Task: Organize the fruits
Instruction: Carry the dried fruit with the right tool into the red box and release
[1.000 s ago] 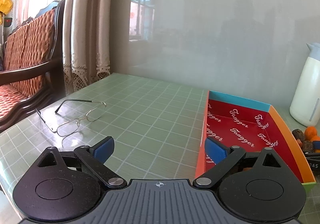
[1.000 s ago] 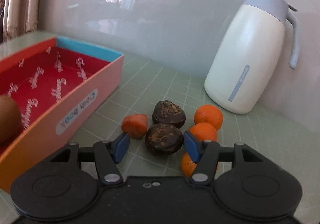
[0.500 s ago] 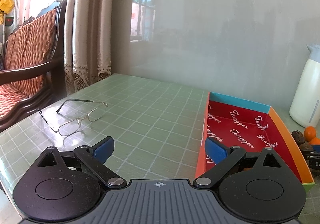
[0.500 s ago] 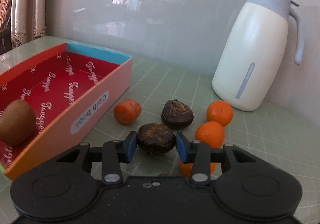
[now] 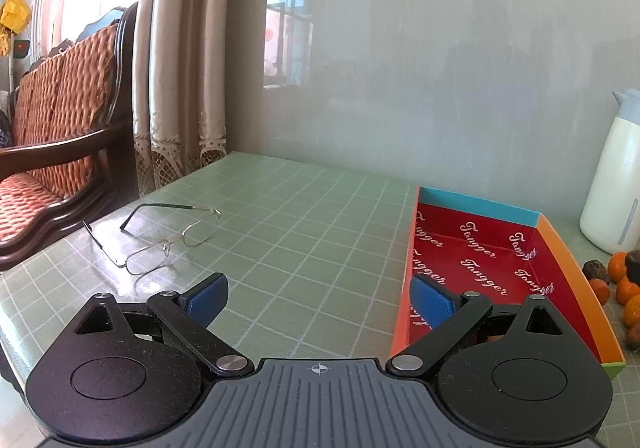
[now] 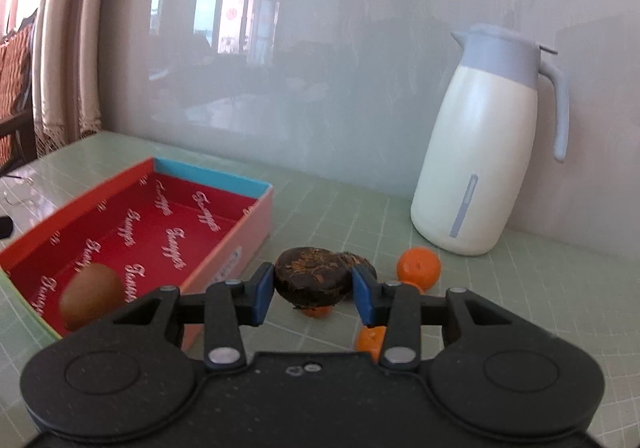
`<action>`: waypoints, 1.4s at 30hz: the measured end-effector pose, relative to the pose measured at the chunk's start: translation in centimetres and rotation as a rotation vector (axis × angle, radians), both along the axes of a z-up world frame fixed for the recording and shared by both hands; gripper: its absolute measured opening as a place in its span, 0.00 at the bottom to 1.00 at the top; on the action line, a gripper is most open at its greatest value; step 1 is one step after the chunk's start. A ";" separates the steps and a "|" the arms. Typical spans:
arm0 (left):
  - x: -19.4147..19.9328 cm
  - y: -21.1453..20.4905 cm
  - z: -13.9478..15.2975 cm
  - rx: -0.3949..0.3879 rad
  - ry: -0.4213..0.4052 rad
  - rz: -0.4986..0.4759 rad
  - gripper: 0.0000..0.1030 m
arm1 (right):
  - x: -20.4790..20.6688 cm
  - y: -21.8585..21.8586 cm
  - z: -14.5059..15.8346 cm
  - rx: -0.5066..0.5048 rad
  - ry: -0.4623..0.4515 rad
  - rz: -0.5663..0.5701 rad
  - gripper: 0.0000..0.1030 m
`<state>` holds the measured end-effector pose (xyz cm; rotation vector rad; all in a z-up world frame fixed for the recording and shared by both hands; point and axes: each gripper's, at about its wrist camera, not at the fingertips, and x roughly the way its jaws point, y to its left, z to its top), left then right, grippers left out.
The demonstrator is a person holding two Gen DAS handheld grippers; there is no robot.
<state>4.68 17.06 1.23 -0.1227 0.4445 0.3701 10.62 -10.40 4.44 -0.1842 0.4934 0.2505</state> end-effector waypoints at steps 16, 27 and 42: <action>-0.2 -0.4 0.1 0.019 0.002 -0.001 0.94 | -1.6 3.8 1.8 0.062 -0.057 0.106 0.39; -0.3 0.0 0.0 0.015 0.004 0.002 0.94 | -1.5 7.4 0.6 0.054 -0.016 0.172 0.39; -0.5 -0.2 -0.1 0.017 0.010 -0.002 0.94 | -1.2 7.9 -0.4 0.057 0.017 0.164 0.49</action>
